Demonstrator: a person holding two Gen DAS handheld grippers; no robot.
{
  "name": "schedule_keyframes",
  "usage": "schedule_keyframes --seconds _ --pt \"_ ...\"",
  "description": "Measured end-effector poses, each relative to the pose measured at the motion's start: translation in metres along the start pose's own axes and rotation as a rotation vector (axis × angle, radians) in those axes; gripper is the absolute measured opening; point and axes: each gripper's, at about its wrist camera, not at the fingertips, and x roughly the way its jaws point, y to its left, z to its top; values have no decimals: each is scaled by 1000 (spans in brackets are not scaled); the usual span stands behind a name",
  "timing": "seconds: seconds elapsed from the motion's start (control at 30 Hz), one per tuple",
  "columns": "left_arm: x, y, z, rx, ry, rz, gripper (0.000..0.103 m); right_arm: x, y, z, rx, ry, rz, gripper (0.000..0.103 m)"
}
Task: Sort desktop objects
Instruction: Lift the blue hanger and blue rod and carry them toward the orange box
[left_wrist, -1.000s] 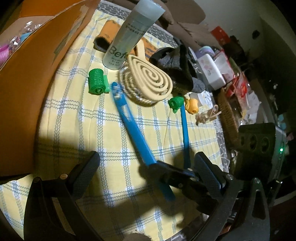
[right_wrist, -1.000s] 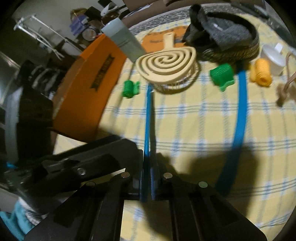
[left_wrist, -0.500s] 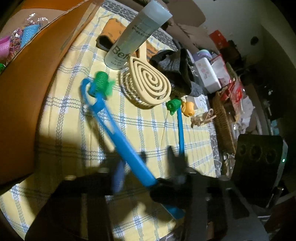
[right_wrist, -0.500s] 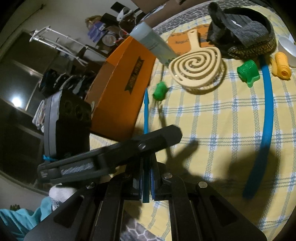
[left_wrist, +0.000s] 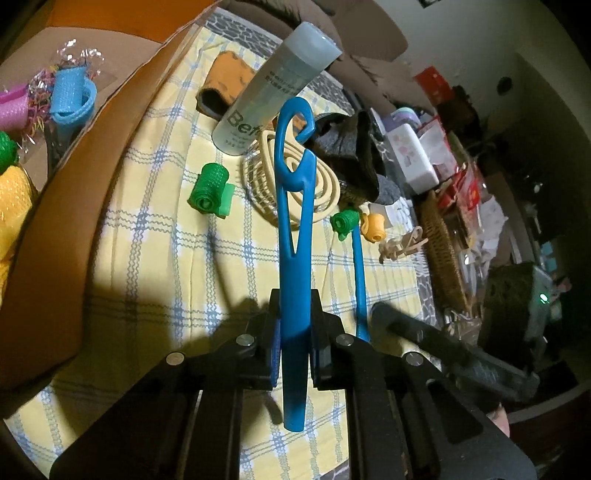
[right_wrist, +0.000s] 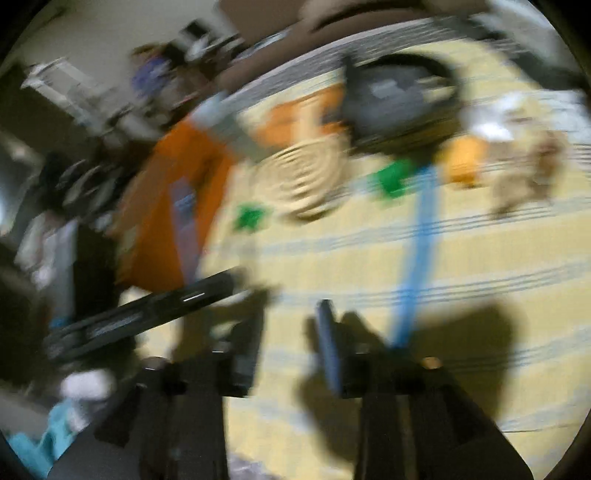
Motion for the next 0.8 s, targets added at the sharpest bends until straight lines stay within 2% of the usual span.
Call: schedule_keyframes --seconds 0.03,0.1,0.27,0.53,0.6,0.67,0.7,0.8 --pt "0 -1 -1 3 2 -1 11 -3 -11 2 24 -19 -64 41" --pt "0 -3 -2 12 5 1 11 -5 -25 3 60 -35 -130 40" --pt "-1 -7 -3 30 10 -1 11 3 -31 5 49 -37 -255 40" --pt "-6 -7 -3 36 9 -5 11 26 -4 7 -116 -41 -482 39" --pt "-7 -7 -3 38 9 -8 11 33 4 4 -166 -42 -537 37" --pt "-9 -8 -2 42 9 -10 11 36 7 4 -187 -45 -542 26" --pt "-11 -8 -3 47 8 -11 11 37 7 4 -192 -43 -528 15" --pt "-14 -9 -3 55 7 -14 11 36 7 3 -207 -35 -522 15"
